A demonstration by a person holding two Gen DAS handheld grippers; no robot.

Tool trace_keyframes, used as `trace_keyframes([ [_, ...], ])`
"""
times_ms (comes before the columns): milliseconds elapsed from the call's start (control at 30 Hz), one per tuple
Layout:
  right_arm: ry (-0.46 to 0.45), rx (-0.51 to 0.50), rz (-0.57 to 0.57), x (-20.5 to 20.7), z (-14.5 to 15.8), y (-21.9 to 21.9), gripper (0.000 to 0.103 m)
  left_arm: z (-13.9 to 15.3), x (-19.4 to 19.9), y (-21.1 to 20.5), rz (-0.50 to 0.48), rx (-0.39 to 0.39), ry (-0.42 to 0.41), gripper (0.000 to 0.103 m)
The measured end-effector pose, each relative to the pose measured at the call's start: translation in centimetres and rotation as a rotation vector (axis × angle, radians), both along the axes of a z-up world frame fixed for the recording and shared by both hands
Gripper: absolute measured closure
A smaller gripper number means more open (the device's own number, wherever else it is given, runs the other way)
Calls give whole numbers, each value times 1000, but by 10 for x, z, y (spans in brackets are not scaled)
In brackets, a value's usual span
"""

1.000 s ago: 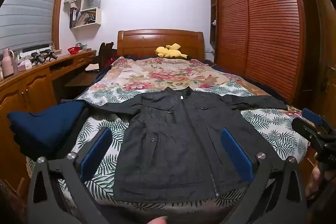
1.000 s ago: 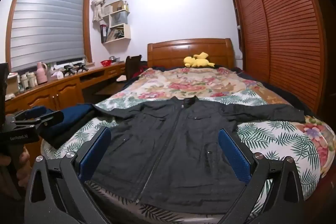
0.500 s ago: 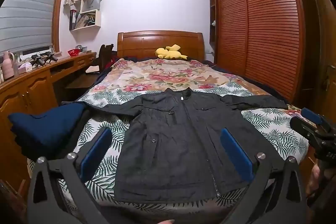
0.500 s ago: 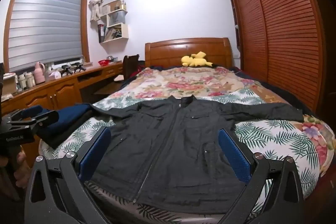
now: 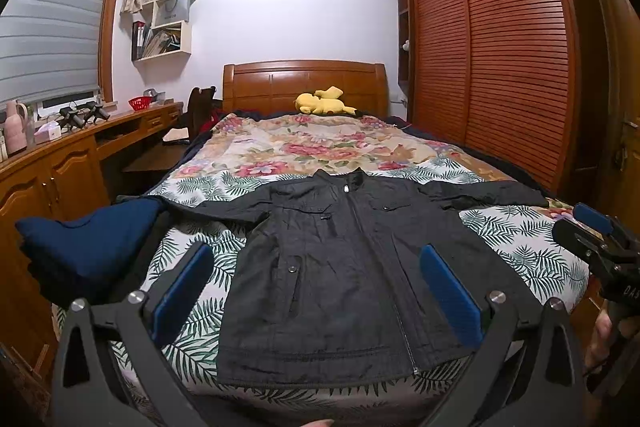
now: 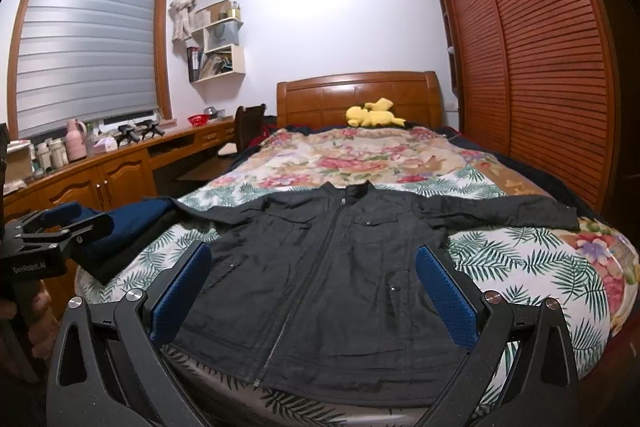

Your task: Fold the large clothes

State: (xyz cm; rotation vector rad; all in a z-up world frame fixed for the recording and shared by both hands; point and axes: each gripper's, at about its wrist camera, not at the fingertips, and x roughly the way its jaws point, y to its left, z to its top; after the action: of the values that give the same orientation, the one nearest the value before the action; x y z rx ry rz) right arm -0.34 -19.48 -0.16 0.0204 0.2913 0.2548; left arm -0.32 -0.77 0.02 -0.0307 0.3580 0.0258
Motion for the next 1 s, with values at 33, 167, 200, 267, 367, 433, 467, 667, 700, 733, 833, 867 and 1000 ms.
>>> trace_keyframes([
  [33, 0, 1, 0, 0, 1, 1, 0, 0, 0, 0, -2, -1, 0, 0],
  [167, -2, 0, -1, -3, 2, 4, 0, -1, 0, 0, -2, -3, -1, 0],
  [200, -3, 0, 0, -2, 1, 4, 0, 0, 0, 0, -2, -5, -1, 0],
  [267, -4, 0, 0, -2, 2, 5, 0, -1, 1, -1, -3, -8, -1, 0],
  [367, -6, 2, 1, -3, 3, 6, 0, -2, 1, -1, -2, -6, -2, 0],
  [433, -7, 2, 1, -3, 2, 7, 0, -2, 1, 0, -2, -6, -3, 0],
  [467, -7, 1, -1, -3, 3, 6, 0, -2, 1, 0, -3, -7, -3, 0],
  [667, -8, 1, 3, -4, 4, 8, 0, -2, 1, 0, -4, -7, -4, 0],
  [700, -9, 2, 2, -4, 4, 8, 0, -2, 1, 0, -3, -7, -4, 0],
  [733, -8, 3, 2, -4, 4, 8, 0, -2, 0, 0, -3, -6, -5, 0],
  [833, -6, 4, 3, -4, 4, 7, 0, -2, 0, 0, -3, -5, -5, 0],
  [867, -5, 4, 3, -4, 4, 7, 0, -2, 0, 0, -2, -5, -6, 0],
  [1000, -5, 4, 3, -4, 3, 7, 0, -3, 1, 0, -2, -5, -5, 0],
])
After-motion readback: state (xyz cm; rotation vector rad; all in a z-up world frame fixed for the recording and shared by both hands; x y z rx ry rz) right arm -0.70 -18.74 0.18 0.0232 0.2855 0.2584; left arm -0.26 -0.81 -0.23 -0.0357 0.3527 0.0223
